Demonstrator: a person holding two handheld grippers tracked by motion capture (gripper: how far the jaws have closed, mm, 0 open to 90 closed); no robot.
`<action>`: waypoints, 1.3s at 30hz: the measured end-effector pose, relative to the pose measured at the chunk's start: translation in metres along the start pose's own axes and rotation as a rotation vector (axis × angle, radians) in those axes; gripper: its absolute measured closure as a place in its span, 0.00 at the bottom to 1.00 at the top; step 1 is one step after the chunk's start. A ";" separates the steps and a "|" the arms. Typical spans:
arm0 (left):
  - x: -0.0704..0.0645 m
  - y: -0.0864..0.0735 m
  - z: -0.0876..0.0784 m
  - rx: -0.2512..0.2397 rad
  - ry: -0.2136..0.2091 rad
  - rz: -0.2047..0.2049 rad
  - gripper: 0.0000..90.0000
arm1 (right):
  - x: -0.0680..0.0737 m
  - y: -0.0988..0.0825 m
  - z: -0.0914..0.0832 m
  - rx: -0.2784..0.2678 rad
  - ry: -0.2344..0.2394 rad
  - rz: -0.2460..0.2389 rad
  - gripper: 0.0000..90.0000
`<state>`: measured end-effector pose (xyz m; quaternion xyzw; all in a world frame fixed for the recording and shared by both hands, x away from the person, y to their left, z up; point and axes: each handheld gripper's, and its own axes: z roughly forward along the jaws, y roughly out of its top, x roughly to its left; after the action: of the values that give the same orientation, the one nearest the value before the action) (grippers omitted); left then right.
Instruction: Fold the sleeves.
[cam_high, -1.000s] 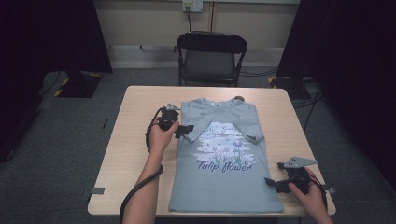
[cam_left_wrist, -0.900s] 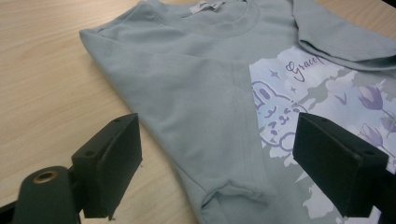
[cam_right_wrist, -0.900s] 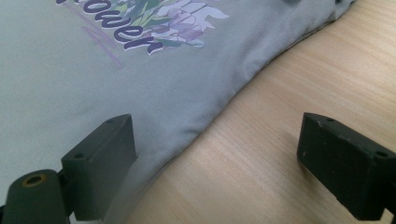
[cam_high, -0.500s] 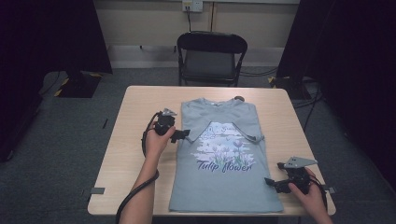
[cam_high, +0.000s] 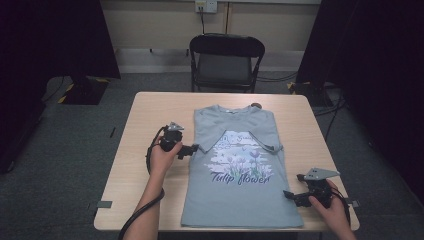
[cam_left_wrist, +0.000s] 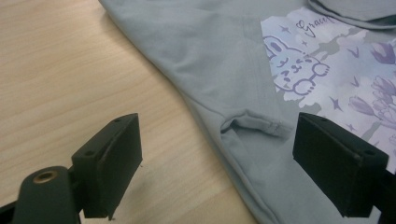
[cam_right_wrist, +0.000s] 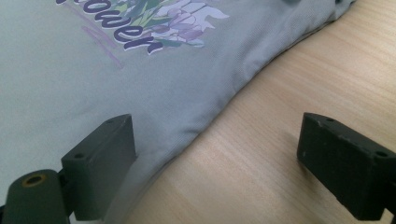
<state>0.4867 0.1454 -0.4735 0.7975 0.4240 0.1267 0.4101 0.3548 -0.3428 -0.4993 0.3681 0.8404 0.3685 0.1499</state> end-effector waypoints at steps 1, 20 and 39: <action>0.000 -0.001 -0.001 0.003 -0.003 0.002 0.17 | 0.000 0.000 0.000 0.000 0.000 0.000 0.12; -0.001 -0.022 -0.015 0.006 -0.006 0.014 0.17 | 0.000 0.000 0.000 0.000 0.000 0.000 0.12; -0.004 -0.036 -0.026 0.015 -0.013 0.031 0.17 | 0.000 0.000 0.000 0.000 0.000 0.000 0.12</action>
<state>0.4495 0.1679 -0.4844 0.8078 0.4099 0.1246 0.4049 0.3547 -0.3428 -0.4993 0.3682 0.8403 0.3685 0.1499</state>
